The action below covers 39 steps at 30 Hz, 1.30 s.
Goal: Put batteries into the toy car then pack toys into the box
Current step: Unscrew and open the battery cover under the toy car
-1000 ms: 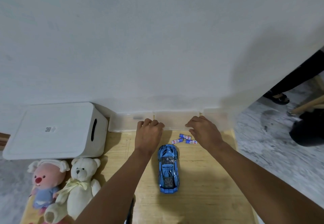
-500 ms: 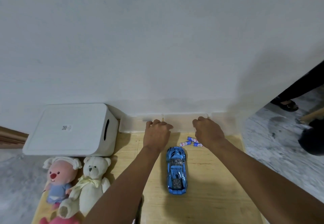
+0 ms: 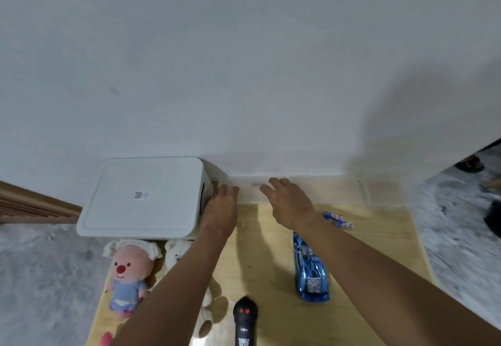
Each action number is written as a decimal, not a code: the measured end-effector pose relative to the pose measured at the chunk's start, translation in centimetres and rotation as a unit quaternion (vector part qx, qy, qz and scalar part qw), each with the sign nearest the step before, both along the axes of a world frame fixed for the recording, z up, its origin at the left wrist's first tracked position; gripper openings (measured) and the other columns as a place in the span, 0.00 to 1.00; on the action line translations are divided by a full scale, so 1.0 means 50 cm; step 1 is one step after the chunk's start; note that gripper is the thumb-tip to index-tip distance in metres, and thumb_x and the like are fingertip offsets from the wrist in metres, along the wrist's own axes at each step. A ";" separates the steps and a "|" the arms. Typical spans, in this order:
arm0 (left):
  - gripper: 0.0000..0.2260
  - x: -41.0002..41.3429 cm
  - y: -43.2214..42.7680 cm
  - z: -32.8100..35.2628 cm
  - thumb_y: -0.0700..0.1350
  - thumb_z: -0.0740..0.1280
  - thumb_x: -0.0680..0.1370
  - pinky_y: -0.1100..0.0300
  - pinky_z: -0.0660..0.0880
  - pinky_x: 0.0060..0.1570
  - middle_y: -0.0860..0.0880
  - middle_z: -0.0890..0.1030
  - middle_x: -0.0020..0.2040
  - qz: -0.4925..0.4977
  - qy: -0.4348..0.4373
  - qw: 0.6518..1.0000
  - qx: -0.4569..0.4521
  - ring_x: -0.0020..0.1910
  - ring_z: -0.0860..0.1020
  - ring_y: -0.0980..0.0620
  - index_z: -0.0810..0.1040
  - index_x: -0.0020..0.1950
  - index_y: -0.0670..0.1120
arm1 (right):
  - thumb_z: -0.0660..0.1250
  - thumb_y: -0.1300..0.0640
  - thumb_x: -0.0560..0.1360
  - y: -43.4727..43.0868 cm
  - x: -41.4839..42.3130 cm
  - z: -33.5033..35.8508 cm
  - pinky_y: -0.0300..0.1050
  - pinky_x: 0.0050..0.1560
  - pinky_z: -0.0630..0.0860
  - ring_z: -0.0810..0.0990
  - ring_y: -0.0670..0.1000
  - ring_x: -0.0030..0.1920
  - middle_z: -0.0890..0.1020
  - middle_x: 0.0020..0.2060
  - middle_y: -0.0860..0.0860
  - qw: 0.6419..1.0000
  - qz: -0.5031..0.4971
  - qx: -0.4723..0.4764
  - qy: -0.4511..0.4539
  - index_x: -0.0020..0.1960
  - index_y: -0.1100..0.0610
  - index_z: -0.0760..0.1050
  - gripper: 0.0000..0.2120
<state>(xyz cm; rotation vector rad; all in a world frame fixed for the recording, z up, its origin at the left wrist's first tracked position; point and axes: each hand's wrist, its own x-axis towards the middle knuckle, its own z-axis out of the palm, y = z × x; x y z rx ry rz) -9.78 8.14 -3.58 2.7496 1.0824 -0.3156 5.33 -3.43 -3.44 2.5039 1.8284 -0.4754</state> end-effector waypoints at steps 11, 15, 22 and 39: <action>0.17 0.016 0.014 0.014 0.34 0.60 0.80 0.53 0.76 0.52 0.42 0.82 0.57 -0.095 0.073 0.989 0.088 0.54 0.82 0.43 0.67 0.68 0.44 | 0.79 0.68 0.50 0.037 -0.036 -0.004 0.45 0.26 0.73 0.81 0.57 0.35 0.81 0.44 0.56 0.989 -0.010 -0.058 -0.132 0.58 0.56 0.78 0.37; 0.18 0.021 0.013 0.014 0.33 0.61 0.80 0.54 0.78 0.45 0.40 0.82 0.56 -0.106 0.083 0.988 0.078 0.52 0.83 0.43 0.66 0.69 0.42 | 0.72 0.71 0.61 0.038 -0.045 0.001 0.48 0.30 0.76 0.82 0.60 0.43 0.79 0.53 0.59 0.990 -0.007 -0.082 -0.118 0.64 0.58 0.73 0.32; 0.21 0.021 0.004 0.000 0.31 0.65 0.78 0.54 0.78 0.43 0.37 0.81 0.55 -0.111 0.076 0.988 0.079 0.53 0.81 0.41 0.65 0.70 0.40 | 0.72 0.72 0.63 0.038 -0.046 -0.007 0.51 0.34 0.80 0.82 0.63 0.48 0.78 0.56 0.61 0.993 -0.010 -0.084 -0.087 0.65 0.59 0.72 0.31; 0.16 0.006 0.016 -0.019 0.50 0.70 0.80 0.53 0.70 0.64 0.43 0.75 0.63 0.016 -0.062 0.998 0.018 0.63 0.73 0.43 0.72 0.65 0.46 | 0.63 0.68 0.71 0.032 -0.005 0.028 0.45 0.38 0.68 0.80 0.58 0.46 0.80 0.52 0.51 0.999 -0.023 0.009 -0.026 0.65 0.55 0.73 0.24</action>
